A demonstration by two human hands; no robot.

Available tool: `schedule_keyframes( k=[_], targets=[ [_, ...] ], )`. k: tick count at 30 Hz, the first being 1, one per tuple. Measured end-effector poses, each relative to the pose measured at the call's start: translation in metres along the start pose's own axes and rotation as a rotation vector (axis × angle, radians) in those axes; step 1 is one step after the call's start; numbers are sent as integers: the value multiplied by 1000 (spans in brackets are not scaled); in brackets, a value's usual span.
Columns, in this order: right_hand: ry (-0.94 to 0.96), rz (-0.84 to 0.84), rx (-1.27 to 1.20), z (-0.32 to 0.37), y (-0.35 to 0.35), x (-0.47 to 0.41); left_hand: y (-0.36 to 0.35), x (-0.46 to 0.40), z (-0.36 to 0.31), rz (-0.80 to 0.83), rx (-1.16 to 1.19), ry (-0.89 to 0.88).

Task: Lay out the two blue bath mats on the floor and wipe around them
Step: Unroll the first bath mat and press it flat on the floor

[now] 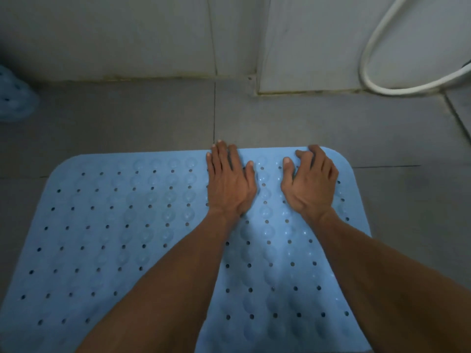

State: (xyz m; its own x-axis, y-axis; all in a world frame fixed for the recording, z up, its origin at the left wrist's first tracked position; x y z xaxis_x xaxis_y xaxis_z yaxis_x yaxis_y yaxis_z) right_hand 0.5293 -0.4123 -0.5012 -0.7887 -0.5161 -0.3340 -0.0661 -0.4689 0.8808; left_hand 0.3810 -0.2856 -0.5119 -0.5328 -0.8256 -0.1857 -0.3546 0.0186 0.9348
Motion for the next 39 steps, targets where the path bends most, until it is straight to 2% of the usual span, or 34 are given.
schedule_keyframes(
  k=[9, 12, 16, 28, 31, 35, 39],
  targets=[
    [-69, 9, 16, 0, 6, 3, 5, 0, -4, -24, -41, 10],
    [-53, -16, 42, -2, 5, 5, -4, -3, 1, 35, -72, 19],
    [-66, 35, 101, -2, 3, 0, 0, -7, -4, 53, -102, 8],
    [-43, -85, 78, 1, 8, 3, -9, -2, 2, 60, -78, 4],
    [-38, -91, 44, 1, 9, 4, -4, -3, 4, 42, -13, 24],
    [-19, -48, 64, 0, 8, 2, 20, 8, 11, 8, 251, 7],
    [-31, 33, 92, 27, 12, 38, 67, 52, 74, -40, 245, -81]
  ],
)
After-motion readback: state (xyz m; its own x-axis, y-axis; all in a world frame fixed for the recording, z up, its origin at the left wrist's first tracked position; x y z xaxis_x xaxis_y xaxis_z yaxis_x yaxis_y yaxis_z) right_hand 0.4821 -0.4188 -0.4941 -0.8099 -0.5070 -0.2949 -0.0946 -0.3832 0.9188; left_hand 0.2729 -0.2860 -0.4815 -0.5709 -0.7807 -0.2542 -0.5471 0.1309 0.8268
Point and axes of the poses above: each hand's wrist, its own x-axis away from the middle knuckle, its own y-axis out of the back of the hand, z = x × y, the point moved 10 cm from there along -x, towards the middle knuckle, and after that the axes turned 9 degrees about -z, right-handed, at the moved point
